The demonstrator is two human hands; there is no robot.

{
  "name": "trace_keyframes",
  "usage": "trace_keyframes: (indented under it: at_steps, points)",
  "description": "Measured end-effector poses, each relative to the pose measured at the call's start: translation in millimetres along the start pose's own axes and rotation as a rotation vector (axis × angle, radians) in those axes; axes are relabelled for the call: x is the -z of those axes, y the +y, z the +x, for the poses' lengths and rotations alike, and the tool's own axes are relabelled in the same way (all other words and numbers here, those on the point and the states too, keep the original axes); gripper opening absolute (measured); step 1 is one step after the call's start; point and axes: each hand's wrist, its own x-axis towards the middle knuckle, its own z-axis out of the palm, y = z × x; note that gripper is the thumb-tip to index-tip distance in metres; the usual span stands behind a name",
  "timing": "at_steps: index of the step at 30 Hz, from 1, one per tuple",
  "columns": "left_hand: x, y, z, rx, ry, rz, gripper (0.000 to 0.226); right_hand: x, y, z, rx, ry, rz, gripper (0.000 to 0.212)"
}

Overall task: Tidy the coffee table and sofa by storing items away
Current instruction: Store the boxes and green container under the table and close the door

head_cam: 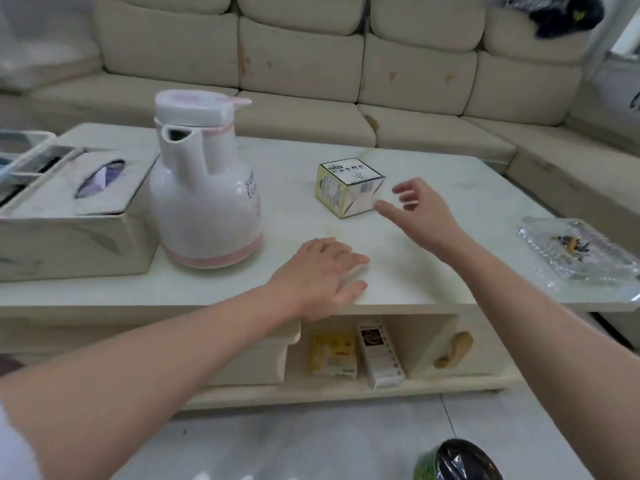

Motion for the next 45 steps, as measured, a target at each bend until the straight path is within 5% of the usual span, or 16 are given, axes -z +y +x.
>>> trace_keyframes:
  at_steps: [3,6,13,18,25,31,37,42,45]
  points:
    - [5.9,-0.6,-0.3,0.013,0.024,-0.048,0.049,-31.5,-7.1,41.8,0.015,-0.019,-0.224,0.098]
    - [7.1,-2.3,0.3,-0.004,0.048,-0.090,0.043,-55.7,-6.4,79.1,-0.044,-0.089,-0.292,0.110]
    - [3.6,-8.7,-0.7,0.014,0.093,-0.128,0.043,-64.3,2.0,43.2,0.071,0.033,-0.196,0.072]
    - [6.3,-7.4,-3.5,0.039,0.079,-0.142,0.047,-3.5,30.9,-79.7,0.214,0.294,0.036,0.072]
    - [12.3,-3.1,-4.7,0.069,0.035,-0.153,0.041,-15.7,119.1,-215.1,0.316,0.249,-0.011,0.075]
    - [7.7,-4.4,-3.2,0.047,0.063,-0.147,0.039,-66.3,183.2,-206.4,-0.014,0.010,-0.230,0.077]
    - [0.9,-9.8,1.2,0.020,0.078,-0.131,0.043,-128.4,195.7,-135.4,-0.378,-0.030,-0.295,0.088]
    - [-1.6,-11.6,1.6,-0.003,0.083,-0.113,0.048,-148.7,203.7,-139.5,-0.419,-0.109,-0.277,0.094]
    - [-2.3,-8.6,0.9,-0.096,-0.024,-0.014,0.057,-115.0,198.6,-169.8,-0.286,0.024,-0.285,0.058]
